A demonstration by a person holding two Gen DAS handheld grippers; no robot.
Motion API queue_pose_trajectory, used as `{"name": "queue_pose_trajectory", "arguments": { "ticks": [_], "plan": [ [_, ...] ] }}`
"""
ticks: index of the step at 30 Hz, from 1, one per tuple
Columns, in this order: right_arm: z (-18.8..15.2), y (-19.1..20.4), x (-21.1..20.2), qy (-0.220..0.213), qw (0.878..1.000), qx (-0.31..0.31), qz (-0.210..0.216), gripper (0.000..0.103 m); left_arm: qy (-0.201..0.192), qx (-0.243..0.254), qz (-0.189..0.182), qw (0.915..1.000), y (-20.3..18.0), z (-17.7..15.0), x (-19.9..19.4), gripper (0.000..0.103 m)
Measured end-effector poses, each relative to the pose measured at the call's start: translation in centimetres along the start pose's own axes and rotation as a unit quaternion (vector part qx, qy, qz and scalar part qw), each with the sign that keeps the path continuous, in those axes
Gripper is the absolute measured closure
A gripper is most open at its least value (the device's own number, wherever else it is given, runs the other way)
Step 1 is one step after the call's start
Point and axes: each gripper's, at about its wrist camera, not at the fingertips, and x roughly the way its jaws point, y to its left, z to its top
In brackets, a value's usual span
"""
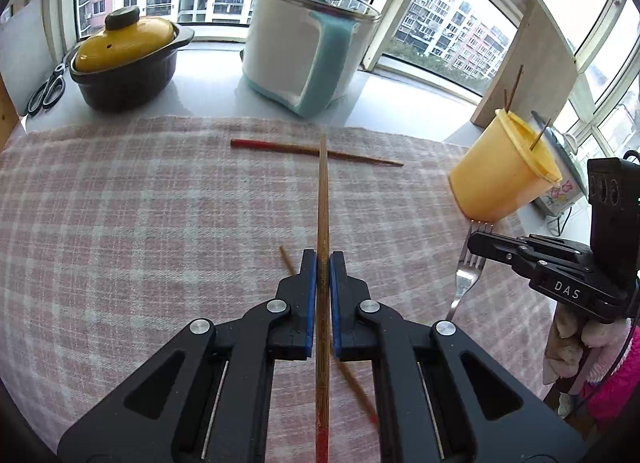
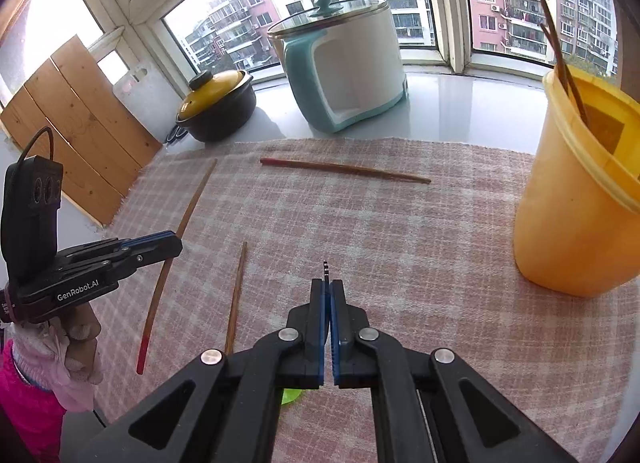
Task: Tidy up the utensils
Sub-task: 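Carry the chopstick with the left tool while the right tool carries the fork toward the bin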
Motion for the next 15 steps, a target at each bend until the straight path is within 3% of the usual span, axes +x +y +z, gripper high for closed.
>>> {"name": "queue_pose_trajectory", "arguments": {
  "ticks": [15],
  "plan": [
    [1.9,-5.1,-8.3,-0.046,0.999,-0.016,-0.008,0.103,-0.047,0.016,-0.032,0.9982,-8.7,3.1,0.0,0.099]
  ]
}}
